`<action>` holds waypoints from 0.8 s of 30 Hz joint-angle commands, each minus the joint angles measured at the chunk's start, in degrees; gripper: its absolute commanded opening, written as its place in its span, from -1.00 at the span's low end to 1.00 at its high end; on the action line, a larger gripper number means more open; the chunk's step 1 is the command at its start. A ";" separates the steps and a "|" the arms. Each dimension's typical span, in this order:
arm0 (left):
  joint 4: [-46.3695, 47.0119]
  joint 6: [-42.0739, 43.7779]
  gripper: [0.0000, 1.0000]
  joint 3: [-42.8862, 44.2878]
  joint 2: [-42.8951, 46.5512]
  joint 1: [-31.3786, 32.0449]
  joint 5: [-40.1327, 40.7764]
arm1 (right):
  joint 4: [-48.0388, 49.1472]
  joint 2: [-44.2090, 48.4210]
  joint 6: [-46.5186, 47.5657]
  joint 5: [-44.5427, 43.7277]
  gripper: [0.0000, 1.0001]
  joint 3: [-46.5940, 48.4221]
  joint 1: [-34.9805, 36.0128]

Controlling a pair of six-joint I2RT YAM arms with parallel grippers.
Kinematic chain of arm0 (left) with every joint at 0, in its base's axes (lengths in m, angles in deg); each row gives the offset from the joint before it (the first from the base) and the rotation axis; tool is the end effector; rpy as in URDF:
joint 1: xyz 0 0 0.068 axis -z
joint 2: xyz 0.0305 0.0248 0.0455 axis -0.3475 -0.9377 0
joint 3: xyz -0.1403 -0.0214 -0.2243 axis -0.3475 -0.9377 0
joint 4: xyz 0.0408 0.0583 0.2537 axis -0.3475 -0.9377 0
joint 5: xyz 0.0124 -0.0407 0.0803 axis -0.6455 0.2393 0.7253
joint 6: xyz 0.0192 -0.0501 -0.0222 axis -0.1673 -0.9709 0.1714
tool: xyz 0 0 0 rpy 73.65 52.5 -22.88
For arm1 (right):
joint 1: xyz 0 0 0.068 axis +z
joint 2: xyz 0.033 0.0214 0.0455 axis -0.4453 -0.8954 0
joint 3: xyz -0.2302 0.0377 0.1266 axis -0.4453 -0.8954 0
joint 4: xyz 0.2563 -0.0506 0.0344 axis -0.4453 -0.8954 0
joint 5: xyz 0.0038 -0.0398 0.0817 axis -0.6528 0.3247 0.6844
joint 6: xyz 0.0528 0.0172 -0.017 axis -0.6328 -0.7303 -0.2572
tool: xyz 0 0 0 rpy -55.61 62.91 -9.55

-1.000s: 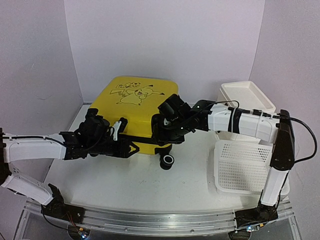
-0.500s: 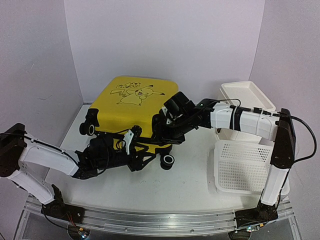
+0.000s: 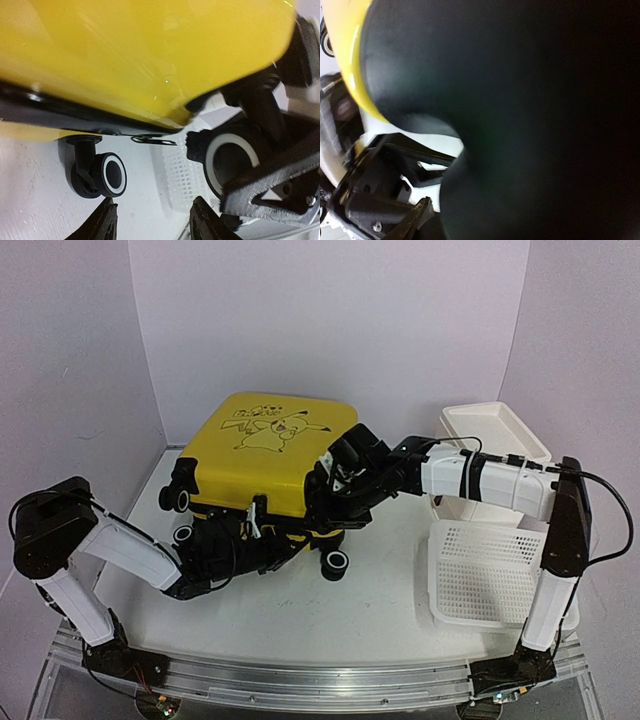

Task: Open, take out, and arrange the luggage

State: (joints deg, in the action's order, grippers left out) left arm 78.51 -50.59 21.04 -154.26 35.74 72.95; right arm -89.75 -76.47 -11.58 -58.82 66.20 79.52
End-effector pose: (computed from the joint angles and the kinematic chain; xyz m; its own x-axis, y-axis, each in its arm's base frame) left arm 0.1772 -0.2668 0.1602 -0.7742 -0.3470 -0.5293 0.3766 0.4195 -0.8259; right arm 0.2426 0.3354 0.2567 -0.8720 -0.2547 -0.4179 -0.4432 0.7734 0.4533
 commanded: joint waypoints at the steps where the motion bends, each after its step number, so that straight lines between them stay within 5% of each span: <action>1: 3.52 -30.91 0.00 0.76 -1.94 0.23 5.00 | 3.54 4.70 1.19 7.35 -0.93 6.48 1.18; 10: 3.95 -46.56 -0.08 5.10 -5.46 3.69 17.27 | 5.95 4.98 -1.12 8.01 -1.00 5.93 1.16; 21: 12.33 -43.55 -0.08 9.23 -13.26 5.18 16.85 | 5.38 4.52 -0.03 16.31 -0.92 7.13 1.15; 24: 13.75 -39.62 0.06 10.43 -13.13 5.19 16.63 | 5.08 4.57 0.43 18.10 -0.92 6.65 1.22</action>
State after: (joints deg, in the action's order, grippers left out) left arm 85.79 -93.82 27.90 -167.35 40.81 89.72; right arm -90.58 -76.50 -11.69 -55.28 67.20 79.13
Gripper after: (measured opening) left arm 0.484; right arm 0.560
